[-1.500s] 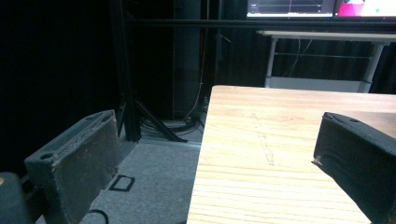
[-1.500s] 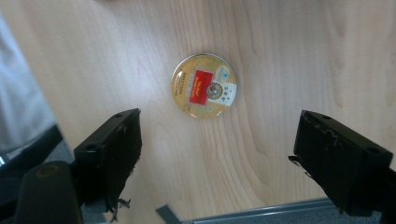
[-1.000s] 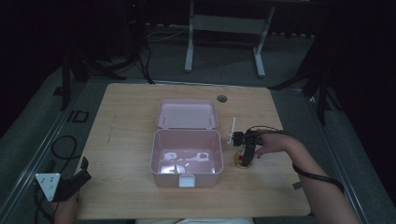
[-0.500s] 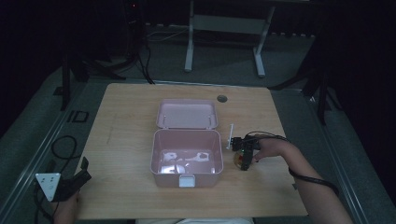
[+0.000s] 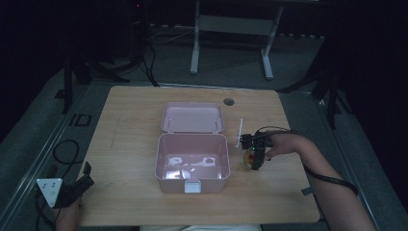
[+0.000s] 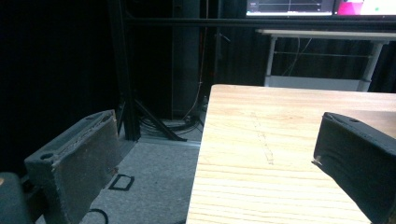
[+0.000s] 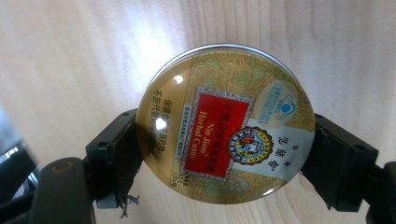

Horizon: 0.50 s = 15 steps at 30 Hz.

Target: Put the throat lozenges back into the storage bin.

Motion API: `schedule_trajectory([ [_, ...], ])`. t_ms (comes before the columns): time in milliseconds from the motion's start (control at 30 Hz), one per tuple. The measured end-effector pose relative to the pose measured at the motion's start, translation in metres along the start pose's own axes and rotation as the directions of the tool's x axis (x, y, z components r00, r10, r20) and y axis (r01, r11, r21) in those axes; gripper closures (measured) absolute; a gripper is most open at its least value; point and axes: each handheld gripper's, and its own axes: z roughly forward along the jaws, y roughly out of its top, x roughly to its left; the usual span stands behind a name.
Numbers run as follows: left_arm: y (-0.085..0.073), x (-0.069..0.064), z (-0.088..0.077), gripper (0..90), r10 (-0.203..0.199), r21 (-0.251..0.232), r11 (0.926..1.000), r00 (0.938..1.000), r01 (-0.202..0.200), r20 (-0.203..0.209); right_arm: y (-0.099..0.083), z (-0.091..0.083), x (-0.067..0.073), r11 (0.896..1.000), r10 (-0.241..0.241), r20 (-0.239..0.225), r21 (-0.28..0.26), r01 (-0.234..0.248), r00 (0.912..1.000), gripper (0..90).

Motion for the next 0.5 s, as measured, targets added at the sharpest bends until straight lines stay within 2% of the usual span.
schedule_trajectory([
  [100,0.000,0.000,0.000,1.1,0.000,0.000,1.0000,1.0000,0.000,0.000,0.000,-0.008,0.002,1.000,-0.001,0.003,0.001,0.001,1.0000,20.1],
  [133,0.000,0.000,0.000,1.0,0.000,0.000,1.0000,1.0000,0.000,0.000,0.000,-0.031,0.006,1.000,-0.002,0.002,0.005,0.002,1.0000,20.2],
  [200,0.000,0.000,0.000,1.1,0.000,-0.001,1.0000,1.0000,0.000,0.000,0.000,-0.046,0.009,1.000,-0.001,-0.001,0.004,0.001,1.0000,20.2],
  [367,0.000,0.000,0.000,1.0,-0.002,-0.001,1.0000,1.0000,0.002,-0.001,0.004,-0.085,0.019,1.000,-0.007,0.031,-0.005,0.007,0.9995,20.2],
  [500,0.000,0.000,0.000,1.1,-0.001,-0.001,1.0000,1.0000,0.001,0.000,0.008,-0.104,0.026,1.000,-0.023,0.052,-0.016,0.023,0.9984,20.2],
])
